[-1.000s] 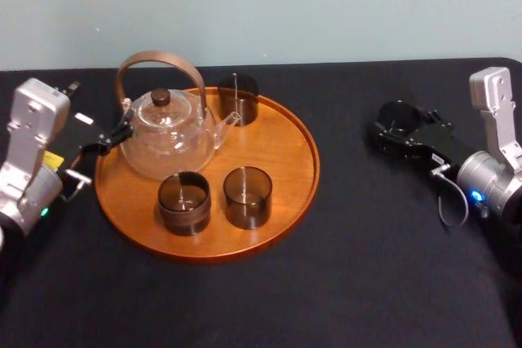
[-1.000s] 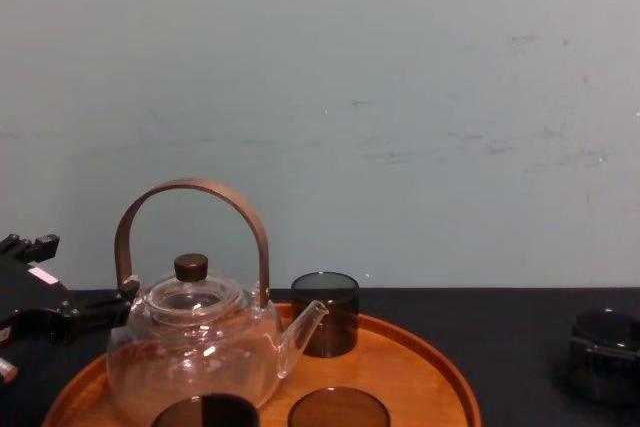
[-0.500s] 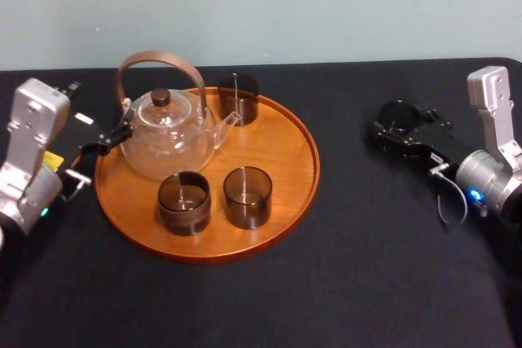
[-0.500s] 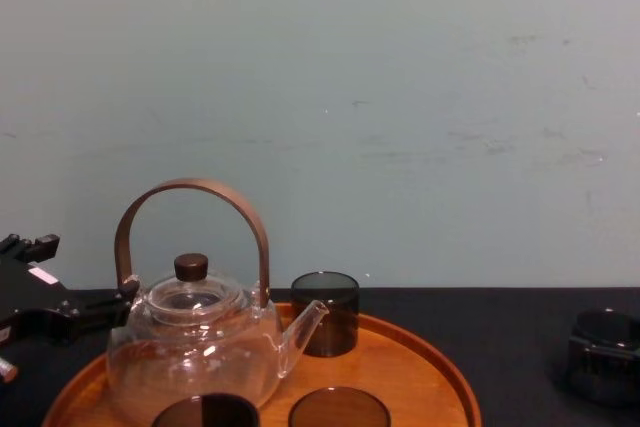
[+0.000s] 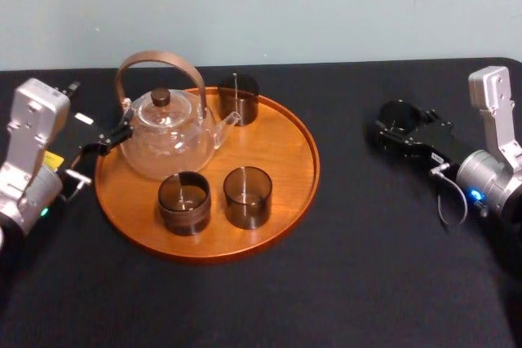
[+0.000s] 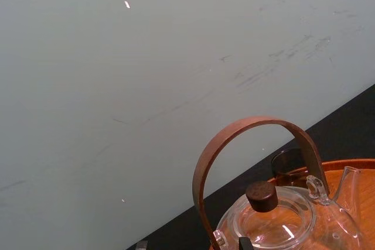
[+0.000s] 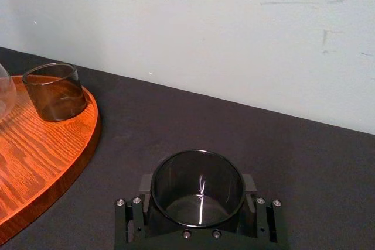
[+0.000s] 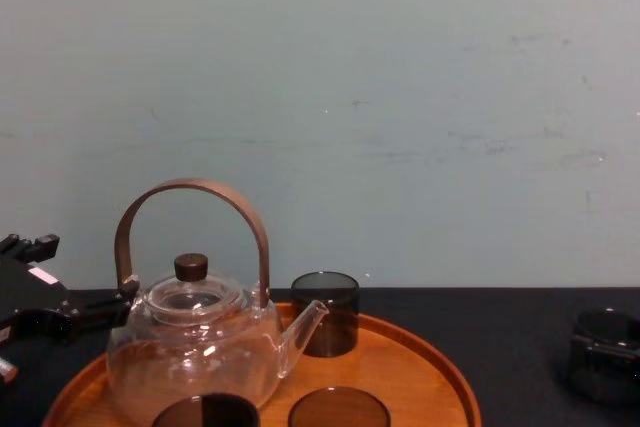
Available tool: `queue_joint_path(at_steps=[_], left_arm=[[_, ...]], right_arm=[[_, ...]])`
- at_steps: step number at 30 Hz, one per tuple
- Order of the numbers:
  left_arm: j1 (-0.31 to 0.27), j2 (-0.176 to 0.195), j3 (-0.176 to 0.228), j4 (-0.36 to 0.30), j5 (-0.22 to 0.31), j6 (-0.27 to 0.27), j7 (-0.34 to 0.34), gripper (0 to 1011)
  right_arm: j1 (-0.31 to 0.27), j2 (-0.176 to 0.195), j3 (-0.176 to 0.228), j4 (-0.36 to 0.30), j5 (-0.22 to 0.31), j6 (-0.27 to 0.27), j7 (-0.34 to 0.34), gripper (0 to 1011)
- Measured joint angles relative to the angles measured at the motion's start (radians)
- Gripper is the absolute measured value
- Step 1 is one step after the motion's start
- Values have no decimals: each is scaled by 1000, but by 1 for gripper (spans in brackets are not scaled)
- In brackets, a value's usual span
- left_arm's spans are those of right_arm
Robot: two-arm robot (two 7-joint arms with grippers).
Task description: Pick up the glass from the table and place it on the tray.
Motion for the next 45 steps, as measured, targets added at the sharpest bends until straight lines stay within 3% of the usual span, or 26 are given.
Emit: queue_joint_path(at_steps=[45], left_arm=[[0, 0, 0, 0, 0, 0, 0, 1010]], right_arm=[[-1, 0, 0, -1, 1, 0, 0, 904]])
